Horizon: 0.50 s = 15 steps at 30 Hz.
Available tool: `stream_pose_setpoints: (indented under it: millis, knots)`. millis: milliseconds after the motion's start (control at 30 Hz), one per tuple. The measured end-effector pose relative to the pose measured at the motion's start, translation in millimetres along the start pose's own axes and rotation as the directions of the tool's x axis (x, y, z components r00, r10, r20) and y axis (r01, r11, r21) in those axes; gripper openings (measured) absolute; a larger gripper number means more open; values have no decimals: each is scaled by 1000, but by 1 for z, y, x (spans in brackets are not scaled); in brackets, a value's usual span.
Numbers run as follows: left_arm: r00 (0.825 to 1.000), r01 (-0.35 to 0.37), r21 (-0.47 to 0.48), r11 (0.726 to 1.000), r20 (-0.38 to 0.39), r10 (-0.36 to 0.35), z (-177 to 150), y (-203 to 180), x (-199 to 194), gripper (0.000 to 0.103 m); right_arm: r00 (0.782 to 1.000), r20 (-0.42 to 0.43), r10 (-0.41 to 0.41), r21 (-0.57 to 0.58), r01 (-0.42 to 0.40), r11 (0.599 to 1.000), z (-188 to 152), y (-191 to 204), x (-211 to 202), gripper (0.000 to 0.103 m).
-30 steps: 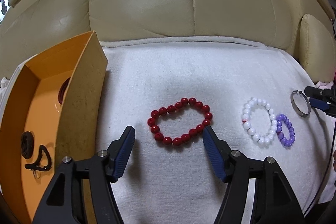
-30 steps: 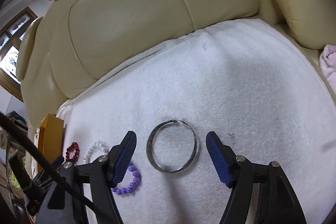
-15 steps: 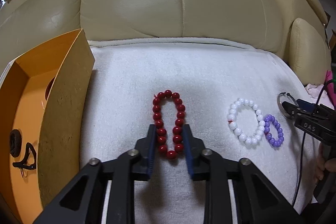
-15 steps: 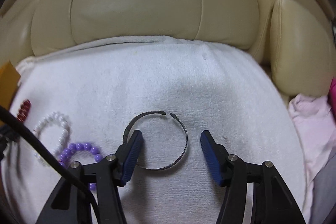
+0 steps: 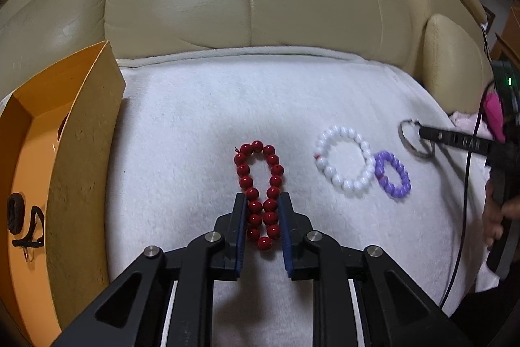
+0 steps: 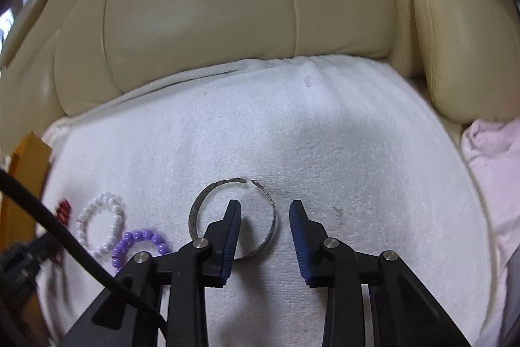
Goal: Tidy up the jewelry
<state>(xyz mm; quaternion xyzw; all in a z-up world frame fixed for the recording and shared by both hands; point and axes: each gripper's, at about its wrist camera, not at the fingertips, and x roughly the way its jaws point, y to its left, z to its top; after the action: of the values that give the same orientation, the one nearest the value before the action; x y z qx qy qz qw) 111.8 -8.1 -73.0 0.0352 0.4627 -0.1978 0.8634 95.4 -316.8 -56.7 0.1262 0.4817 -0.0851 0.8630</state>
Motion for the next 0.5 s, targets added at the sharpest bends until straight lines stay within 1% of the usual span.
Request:
stream_pose_setpoints:
  millis: [33,67,100,167,267,333,400,467,500]
  knots:
    - [1000,1,5,1000,-1,-1,-1,-1,-1,20,1000,-1,23,18,-23,1000,1,-3,0,40]
    - [1000,3,8,1000,-3,-3,-2,-1,-1,19,999,1,35,29,-35,999,2,-4,1,47]
    - [1000,8,10,1000,-5,-8,-4,-2,-2,20,999,3,43,35,-43,998,2,-3,0,57]
    - [1000,22,15,1000,-10,-22,-9,-2,-5,20,999,9,32,21,-32,999,2,5,0,66]
    - [1000,28,29,999,-14,-28,-15,-2,-7,20,1000,-3,-7,-9,7,1000,2,19,8,66]
    - [999,31,32,999,-16,-30,-17,-3,-8,20,998,2,-64,-39,64,997,0,30,11,67]
    - [999,43,26,999,-21,-43,-17,0,-9,20,993,6,-119,-80,119,990,-3,39,15,71]
    - [997,65,18,998,-32,-64,-17,2,-10,32,985,20,-170,-106,171,979,-8,50,16,71]
    - [996,78,16,997,-34,-77,-18,4,-11,35,981,28,-190,-120,192,974,-10,53,17,71]
